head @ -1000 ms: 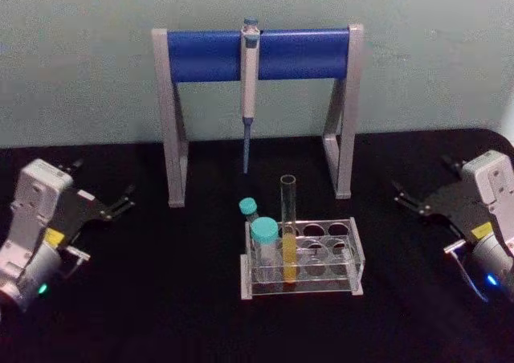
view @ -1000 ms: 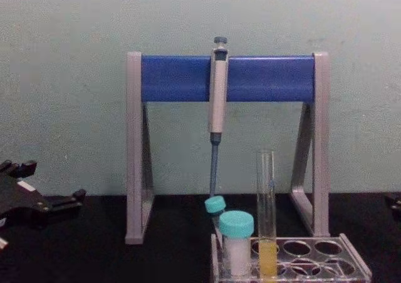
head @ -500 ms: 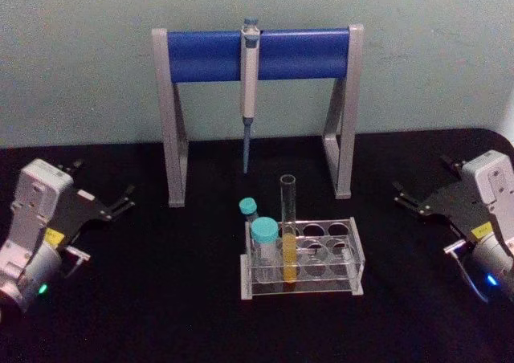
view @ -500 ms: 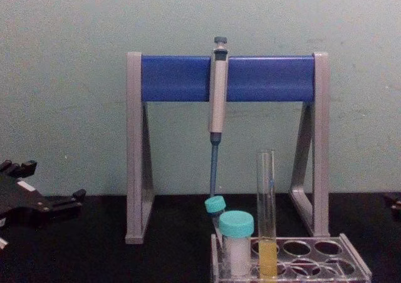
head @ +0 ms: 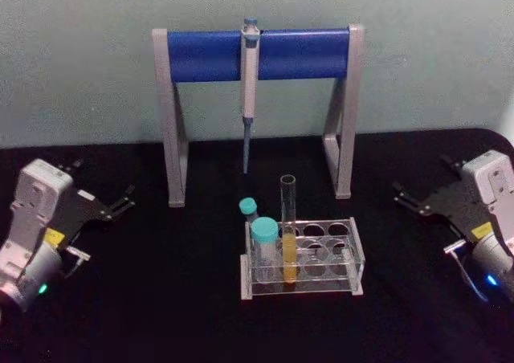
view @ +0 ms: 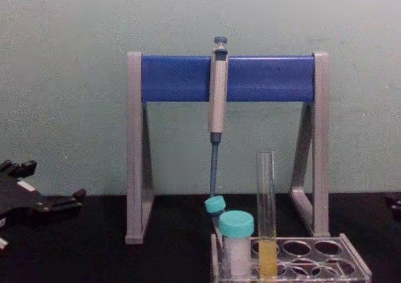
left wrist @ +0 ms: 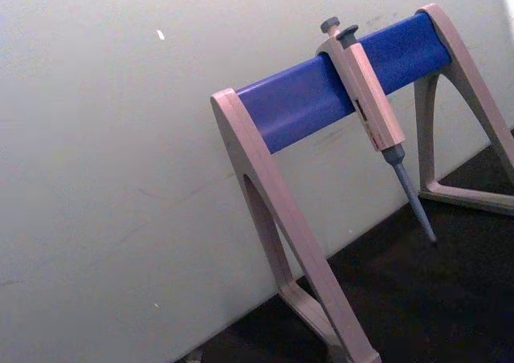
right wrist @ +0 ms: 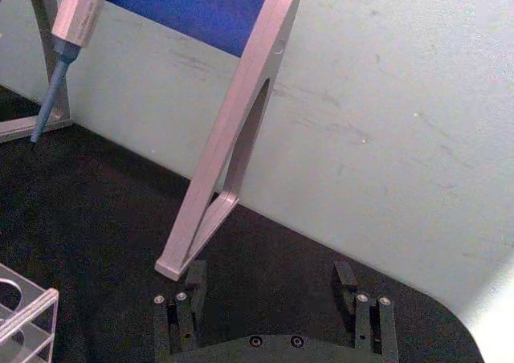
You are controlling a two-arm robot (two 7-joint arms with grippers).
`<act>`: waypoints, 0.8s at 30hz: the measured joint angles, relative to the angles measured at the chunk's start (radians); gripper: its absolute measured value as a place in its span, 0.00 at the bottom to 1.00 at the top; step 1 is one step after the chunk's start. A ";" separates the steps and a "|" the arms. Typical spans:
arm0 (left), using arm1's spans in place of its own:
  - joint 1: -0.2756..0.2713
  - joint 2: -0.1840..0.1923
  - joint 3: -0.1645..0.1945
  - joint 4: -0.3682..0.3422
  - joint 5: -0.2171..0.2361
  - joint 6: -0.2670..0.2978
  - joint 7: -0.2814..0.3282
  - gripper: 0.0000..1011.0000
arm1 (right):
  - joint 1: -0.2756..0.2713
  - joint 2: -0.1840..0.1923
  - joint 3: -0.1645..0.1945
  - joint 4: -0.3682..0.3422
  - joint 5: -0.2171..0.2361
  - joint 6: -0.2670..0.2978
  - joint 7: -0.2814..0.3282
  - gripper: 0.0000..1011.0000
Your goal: Pick up the test tube from the test tube rack, shake it, then place it back into the test tube rack.
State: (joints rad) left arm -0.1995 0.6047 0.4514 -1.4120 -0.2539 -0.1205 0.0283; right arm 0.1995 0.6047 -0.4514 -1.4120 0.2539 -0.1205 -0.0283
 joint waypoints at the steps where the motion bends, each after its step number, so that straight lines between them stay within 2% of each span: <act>1: 0.000 0.000 0.000 0.000 0.000 0.000 0.000 0.99 | 0.000 0.000 0.000 0.000 0.000 0.000 0.000 0.99; 9: 0.000 0.000 0.000 0.000 0.000 0.000 0.000 0.99 | -0.014 -0.002 0.012 -0.012 -0.001 0.005 0.005 0.99; 16: 0.000 0.000 0.000 0.000 0.000 0.000 0.000 0.99 | -0.065 0.006 0.034 -0.080 0.014 0.027 0.031 0.99; 20: 0.000 0.000 0.000 0.000 0.000 0.000 0.000 0.99 | -0.098 0.013 0.045 -0.126 0.037 0.031 0.060 0.99; 24: 0.000 0.000 0.000 0.000 0.000 0.000 0.000 0.99 | -0.141 0.016 0.058 -0.184 0.086 0.038 0.111 0.99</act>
State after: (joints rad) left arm -0.1995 0.6047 0.4514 -1.4120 -0.2539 -0.1206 0.0283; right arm 0.0585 0.6205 -0.3929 -1.5963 0.3401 -0.0830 0.0827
